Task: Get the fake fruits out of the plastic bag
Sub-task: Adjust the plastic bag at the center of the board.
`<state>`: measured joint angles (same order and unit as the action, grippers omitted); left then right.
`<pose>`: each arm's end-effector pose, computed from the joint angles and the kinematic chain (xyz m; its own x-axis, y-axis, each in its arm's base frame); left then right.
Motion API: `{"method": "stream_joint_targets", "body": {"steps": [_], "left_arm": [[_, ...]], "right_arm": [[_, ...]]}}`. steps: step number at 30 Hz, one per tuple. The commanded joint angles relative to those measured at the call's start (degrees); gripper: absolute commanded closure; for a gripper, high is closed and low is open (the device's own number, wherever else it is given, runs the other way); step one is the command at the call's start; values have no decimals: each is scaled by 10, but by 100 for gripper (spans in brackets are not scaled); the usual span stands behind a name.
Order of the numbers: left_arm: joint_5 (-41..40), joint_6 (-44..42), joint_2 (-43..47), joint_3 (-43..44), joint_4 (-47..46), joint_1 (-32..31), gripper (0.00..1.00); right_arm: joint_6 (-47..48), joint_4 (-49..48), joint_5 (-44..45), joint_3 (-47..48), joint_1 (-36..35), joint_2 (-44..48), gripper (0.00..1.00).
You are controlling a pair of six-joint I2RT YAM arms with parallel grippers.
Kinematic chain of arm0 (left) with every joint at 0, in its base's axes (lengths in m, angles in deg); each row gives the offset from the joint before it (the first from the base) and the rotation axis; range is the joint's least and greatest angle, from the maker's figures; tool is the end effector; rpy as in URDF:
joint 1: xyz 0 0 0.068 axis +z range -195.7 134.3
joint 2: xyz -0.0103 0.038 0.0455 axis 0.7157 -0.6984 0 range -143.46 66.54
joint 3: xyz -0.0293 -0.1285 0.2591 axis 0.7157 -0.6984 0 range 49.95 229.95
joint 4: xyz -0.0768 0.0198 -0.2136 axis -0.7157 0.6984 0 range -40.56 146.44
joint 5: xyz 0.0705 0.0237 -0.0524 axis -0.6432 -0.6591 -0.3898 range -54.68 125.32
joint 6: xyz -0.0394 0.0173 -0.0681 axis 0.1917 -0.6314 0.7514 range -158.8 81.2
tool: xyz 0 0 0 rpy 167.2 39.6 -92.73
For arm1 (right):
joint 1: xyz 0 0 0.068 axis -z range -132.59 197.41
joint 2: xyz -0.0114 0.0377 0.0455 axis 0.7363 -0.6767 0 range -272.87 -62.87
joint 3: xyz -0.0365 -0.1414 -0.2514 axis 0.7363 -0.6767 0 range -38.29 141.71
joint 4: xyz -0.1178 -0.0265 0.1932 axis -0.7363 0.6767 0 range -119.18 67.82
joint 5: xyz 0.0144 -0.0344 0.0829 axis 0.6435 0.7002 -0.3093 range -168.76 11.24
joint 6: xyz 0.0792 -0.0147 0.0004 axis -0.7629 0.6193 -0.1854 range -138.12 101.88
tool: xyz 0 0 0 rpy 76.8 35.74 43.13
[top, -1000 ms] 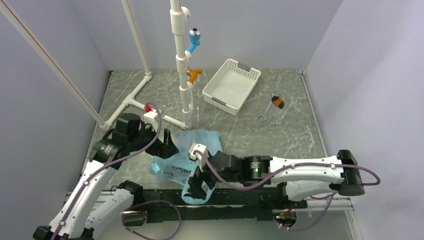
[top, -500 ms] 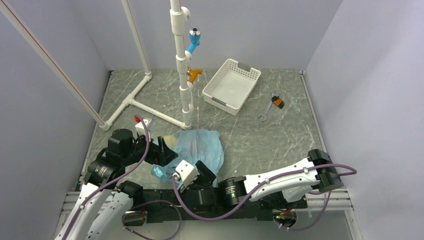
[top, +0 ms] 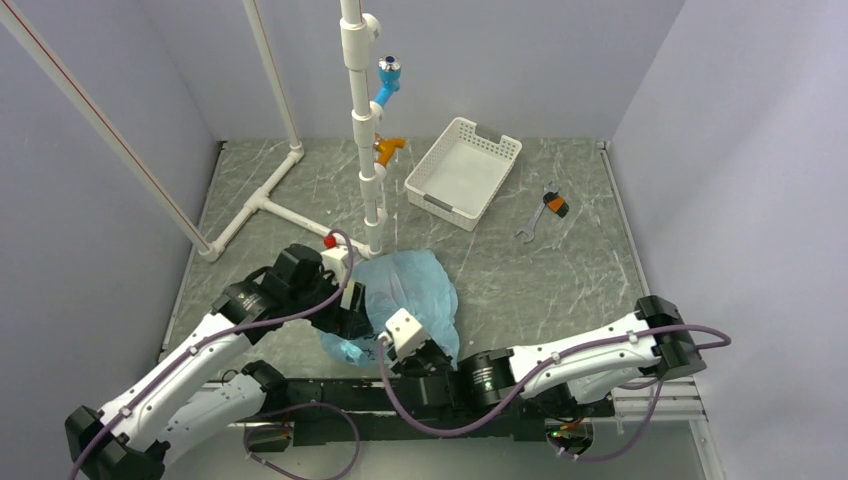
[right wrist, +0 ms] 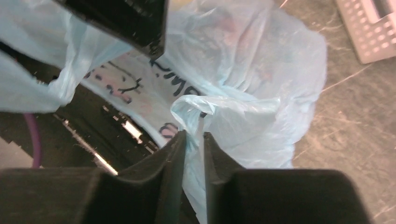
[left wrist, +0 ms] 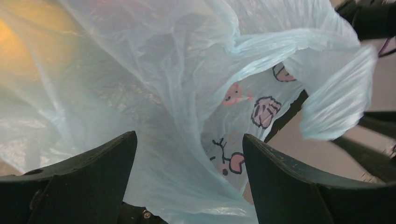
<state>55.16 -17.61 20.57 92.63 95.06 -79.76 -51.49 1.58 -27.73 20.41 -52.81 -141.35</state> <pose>0.0923 -0.0909 0.2593 -0.8395 0.1571 -0.5202 0.4377 0.7628 -0.4760 0.0079 0.2607 0.2850 -0.2742 -0.4285 -0.8609 -0.6656 0.7308 -0.1517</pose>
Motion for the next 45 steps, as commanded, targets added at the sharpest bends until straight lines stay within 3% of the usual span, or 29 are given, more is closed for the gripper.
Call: {"method": "stream_joint_targets", "body": {"steps": [1,4,8,13,15,16,19,25,33,39,45], "left_arm": [[-48,14,-13,9,-18,-39,19],[-96,29,-25,20,-20,-48,38],[-99,38,-28,26,-66,-55,50],[-101,24,-79,45,-58,-59,40],[-95,17,-104,47,-65,-64,42],[-96,14,-113,49,-68,-68,47],[-114,7,-132,68,-64,-74,77],[-143,6,-59,81,-138,-81,100],[-159,49,100,-34,-283,-81,100],[-197,54,153,-71,-283,-81,100],[-220,64,153,-60,-246,-81,100]], "right_arm": [[9,-14,61,-14,12,58,83],[32,-31,72,-28,21,84,96],[60,-40,100,-34,35,113,100],[101,-61,109,-47,50,153,100],[116,-84,98,-60,52,169,100],[123,-93,94,-65,52,174,100],[136,-106,88,-73,56,183,100],[119,-75,82,-72,62,181,100],[118,-45,94,-79,91,213,97],[128,-58,-8,-74,226,247,100],[180,-70,-67,-2,375,192,100]]}}
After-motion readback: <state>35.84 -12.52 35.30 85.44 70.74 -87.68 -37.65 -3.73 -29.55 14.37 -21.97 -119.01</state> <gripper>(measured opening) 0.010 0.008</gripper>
